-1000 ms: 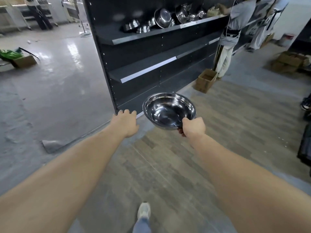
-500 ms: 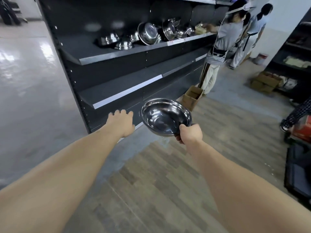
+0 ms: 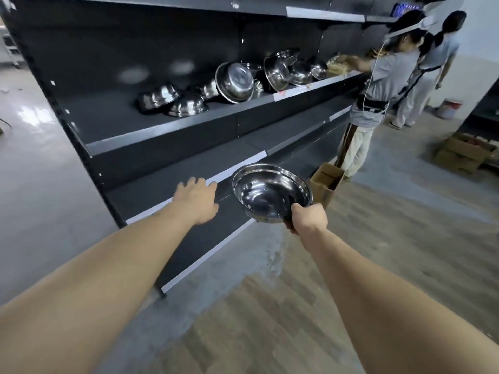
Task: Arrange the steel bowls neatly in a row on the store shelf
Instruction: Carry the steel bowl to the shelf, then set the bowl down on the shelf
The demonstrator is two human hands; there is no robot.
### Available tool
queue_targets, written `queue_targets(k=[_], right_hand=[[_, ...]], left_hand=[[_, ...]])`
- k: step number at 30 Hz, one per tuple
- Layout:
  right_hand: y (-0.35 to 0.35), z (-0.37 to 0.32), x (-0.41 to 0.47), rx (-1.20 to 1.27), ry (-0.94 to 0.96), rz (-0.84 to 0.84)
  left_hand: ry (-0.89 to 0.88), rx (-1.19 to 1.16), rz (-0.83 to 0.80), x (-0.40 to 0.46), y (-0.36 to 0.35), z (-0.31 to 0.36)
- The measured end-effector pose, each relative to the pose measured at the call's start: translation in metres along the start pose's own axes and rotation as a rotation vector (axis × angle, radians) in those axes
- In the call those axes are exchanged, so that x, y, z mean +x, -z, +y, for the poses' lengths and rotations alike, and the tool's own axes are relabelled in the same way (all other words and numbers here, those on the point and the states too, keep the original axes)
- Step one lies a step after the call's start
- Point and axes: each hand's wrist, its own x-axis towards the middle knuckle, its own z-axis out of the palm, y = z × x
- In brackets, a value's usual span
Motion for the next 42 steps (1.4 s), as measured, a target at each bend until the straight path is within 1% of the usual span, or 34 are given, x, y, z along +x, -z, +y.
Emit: queue_targets(k=[5, 12, 18, 22, 25, 28, 35, 42], right_hand=[[-0.034, -0.06, 0.079, -0.049, 0.044, -0.075], [-0.105, -0.127, 0.136, -0.088, 0.096, -0.201], [-0.195, -0.177, 0.157, -0.106, 0.151, -0.345], [-0.265, -0.218, 0.168, -0.104, 0.201, -0.459], [-0.319, -0.25, 0.173, -0.146, 0.247, -0.515], [-0.367, -0.275, 0.172, -0.129, 0.278, -0.575], [-0.447, -0.298, 0.156, -0.153, 0.309, -0.72], [-0.491, -0.3, 0.152, -0.241, 0.314, -0.831]], left_hand=[[0.097, -0.014, 0.053, 0.072, 0.036, -0.012], [0.266, 0.008, 0.095, 0.128, 0.053, -0.066], [0.407, -0.009, 0.098, 0.166, 0.051, -0.137], [0.512, -0.045, 0.092, 0.197, 0.055, -0.196], [0.59, -0.077, 0.088, 0.217, 0.059, -0.243], [0.649, -0.085, 0.07, 0.227, 0.056, -0.281], [0.716, -0.068, 0.023, 0.226, 0.042, -0.337], [0.793, -0.04, -0.012, 0.217, 0.046, -0.358]])
